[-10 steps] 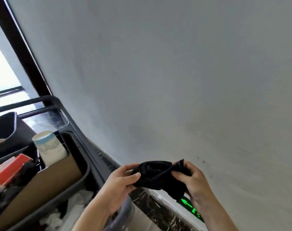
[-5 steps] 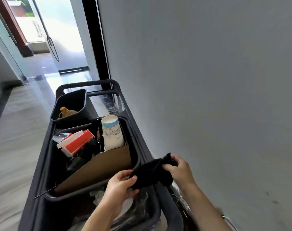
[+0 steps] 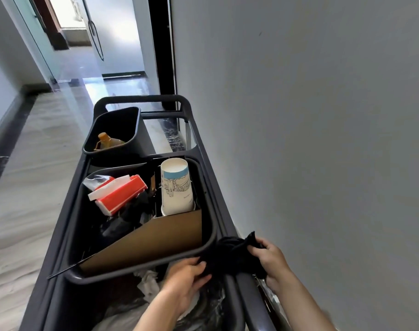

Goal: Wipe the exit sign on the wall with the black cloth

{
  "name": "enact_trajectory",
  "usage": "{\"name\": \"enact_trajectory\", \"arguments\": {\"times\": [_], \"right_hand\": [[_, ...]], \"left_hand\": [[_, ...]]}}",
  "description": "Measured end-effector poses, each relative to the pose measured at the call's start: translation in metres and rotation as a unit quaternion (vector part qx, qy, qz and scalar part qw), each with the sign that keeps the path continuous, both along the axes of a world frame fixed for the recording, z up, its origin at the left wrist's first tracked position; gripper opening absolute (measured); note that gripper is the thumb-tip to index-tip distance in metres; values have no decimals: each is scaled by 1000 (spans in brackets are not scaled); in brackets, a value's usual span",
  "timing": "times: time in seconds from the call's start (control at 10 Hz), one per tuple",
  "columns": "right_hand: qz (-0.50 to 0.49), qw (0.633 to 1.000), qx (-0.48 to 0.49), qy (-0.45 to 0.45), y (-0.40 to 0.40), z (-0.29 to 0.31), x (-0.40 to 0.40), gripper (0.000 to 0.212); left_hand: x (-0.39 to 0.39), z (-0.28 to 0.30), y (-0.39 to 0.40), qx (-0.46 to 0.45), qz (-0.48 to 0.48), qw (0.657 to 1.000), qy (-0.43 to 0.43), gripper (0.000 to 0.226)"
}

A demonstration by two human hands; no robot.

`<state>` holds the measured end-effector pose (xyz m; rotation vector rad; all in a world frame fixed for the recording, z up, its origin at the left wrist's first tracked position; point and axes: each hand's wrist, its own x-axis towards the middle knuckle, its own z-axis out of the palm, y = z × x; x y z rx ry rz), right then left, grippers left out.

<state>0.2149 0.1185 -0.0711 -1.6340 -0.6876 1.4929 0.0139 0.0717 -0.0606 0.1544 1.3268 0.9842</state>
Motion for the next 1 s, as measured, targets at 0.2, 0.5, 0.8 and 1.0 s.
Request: {"name": "enact_trajectory", "arguments": {"times": [0.2, 0.5, 0.8, 1.0], "right_hand": [[6, 1000, 11, 27, -4, 0, 5, 15], [20, 990, 73, -118, -22, 11, 15, 27], [30, 913, 190, -360, -77, 77, 41, 49], [-39, 815, 225, -533, -139, 123, 96, 63]], "left_hand": [[0, -1, 1, 2, -12, 1000, 28, 15], [-9, 13, -17, 51, -37, 978, 198, 9], [20, 87, -32, 311, -90, 803, 500, 16], [90, 139, -40, 457, -132, 612, 632, 37]]}}
